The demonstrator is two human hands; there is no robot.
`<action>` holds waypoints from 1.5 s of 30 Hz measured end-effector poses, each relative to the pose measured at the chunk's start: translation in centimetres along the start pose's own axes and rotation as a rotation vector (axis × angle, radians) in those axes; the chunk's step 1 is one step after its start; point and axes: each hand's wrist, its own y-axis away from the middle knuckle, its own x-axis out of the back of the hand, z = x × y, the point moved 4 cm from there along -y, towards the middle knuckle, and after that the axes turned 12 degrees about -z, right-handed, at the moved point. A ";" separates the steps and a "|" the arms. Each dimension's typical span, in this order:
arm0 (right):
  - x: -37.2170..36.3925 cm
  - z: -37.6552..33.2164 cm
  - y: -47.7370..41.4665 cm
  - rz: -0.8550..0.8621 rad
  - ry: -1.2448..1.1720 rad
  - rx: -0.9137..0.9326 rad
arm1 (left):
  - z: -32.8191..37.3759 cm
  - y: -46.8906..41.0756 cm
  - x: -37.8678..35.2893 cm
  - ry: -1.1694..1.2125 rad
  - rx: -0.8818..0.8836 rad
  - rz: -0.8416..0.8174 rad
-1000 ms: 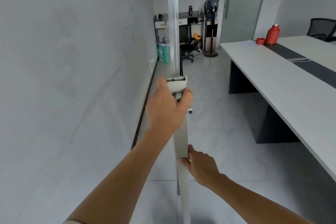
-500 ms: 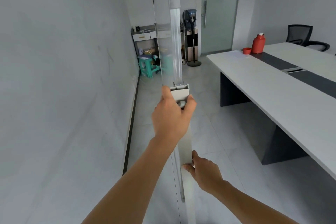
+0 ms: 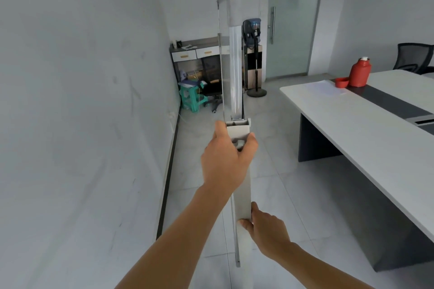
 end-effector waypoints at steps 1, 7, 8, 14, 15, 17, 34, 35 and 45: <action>0.5 0.1 -1.8 0.003 -0.002 -0.010 | -0.8 -1.9 -0.4 0.005 -0.007 -0.004; 2.0 0.4 -13.1 0.060 -0.020 -0.102 | -5.8 -13.3 -2.3 0.008 -0.091 -0.027; 2.4 0.4 -14.9 0.062 -0.023 -0.124 | -6.5 -15.1 -2.5 -0.001 -0.102 -0.038; 5.5 -0.4 -25.9 0.041 -0.044 -0.240 | -10.7 -26.2 -3.4 -0.012 -0.143 -0.093; 6.0 -0.3 -27.8 0.037 -0.051 -0.259 | -11.4 -28.0 -3.5 -0.001 -0.139 -0.100; 6.7 0.0 -31.6 0.041 -0.057 -0.283 | -12.8 -31.7 -4.0 0.011 -0.152 -0.110; 17.0 5.0 -64.7 0.083 -0.063 -0.229 | -23.8 -65.1 -11.6 0.127 -0.222 -0.283; 17.6 5.3 -66.5 0.081 -0.066 -0.235 | -24.3 -67.0 -12.1 0.135 -0.220 -0.295; 22.6 8.2 -84.0 0.165 -0.084 -0.363 | -29.2 -85.4 -16.8 0.173 -0.293 -0.351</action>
